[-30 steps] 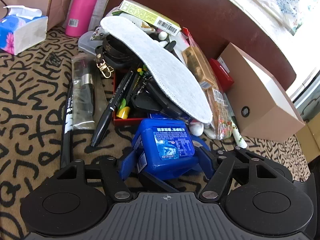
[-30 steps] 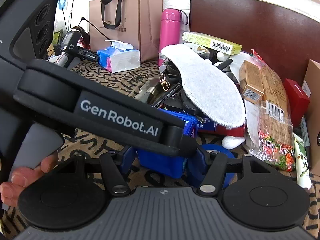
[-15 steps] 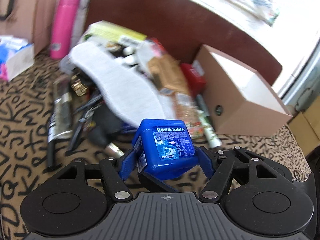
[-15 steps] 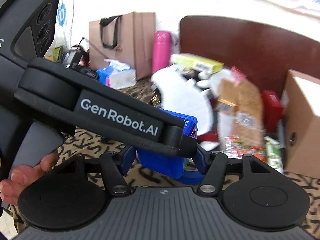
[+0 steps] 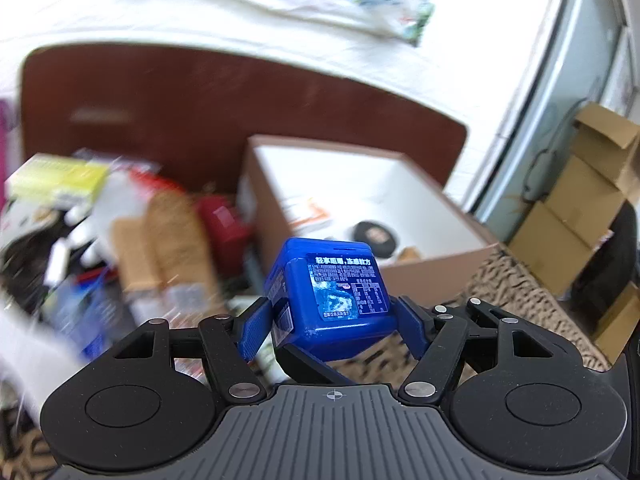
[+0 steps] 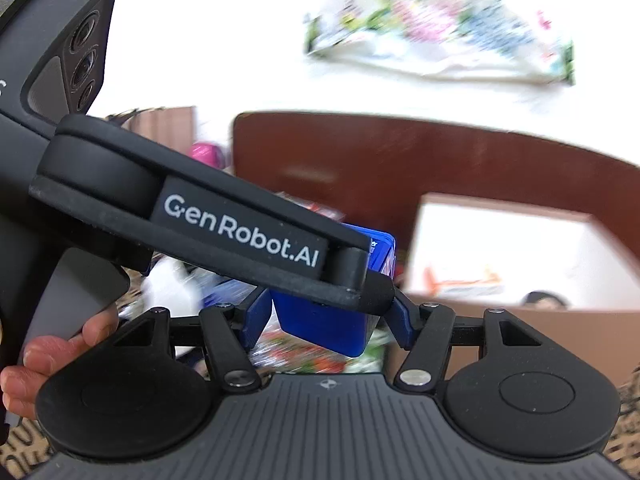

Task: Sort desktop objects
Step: 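Carry the blue container into the brown box and open the left tool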

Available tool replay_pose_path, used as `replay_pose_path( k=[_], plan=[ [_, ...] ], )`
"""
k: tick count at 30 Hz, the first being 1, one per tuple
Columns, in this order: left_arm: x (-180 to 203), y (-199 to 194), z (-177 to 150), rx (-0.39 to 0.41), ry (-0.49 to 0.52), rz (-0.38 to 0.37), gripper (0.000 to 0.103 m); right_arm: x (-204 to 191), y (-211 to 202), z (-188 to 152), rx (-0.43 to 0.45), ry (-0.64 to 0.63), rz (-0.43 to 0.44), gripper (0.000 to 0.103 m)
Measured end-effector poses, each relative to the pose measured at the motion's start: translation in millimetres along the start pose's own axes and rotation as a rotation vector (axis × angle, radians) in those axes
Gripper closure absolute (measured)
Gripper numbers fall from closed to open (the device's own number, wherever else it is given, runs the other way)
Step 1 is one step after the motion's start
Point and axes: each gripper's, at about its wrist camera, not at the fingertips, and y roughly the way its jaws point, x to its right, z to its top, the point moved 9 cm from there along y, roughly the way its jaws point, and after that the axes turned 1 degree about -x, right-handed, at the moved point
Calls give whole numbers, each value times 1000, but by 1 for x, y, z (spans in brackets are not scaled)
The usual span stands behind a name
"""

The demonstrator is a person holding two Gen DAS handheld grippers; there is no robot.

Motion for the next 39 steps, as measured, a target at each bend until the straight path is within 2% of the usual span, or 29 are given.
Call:
replay_pose_path(
  k=[4,8,21,27,28,31,33,35,36,37,39],
  plan=[
    [26,20,24,9,16,-59,33,34,-6,16,21,-16,-64,37],
    [47,48,44,-2,7,-101,33,71,-1,27,1,-25,-104,37],
    [69,181,84,-162,-123,-196,33,182,60,31,-226,-55,-138,37],
    [68,237,98,-217,-183,-229,29,221,91,23,-333,-112,-149,37],
    [67,244,100,-220,-184,-231,26,227,96,21,-346,-123,-153,37],
    [66,264,107,-212,-180,-212,27,240,111,16,-384,-167,-167,38],
    [64,276,112,-197,-164,-183,25,249,122,14,-402,-193,-192,44],
    [59,288,116,-191,-154,-147,20,259,133,13,-422,-203,-232,43],
    [55,292,117,-191,-158,-125,13,267,138,13,-436,-200,-266,41],
    [49,295,118,-192,-174,-101,8,273,141,12,-450,-194,-296,40],
    [40,294,118,-192,-216,-94,4,283,143,12,-456,-173,-327,34]
  ],
)
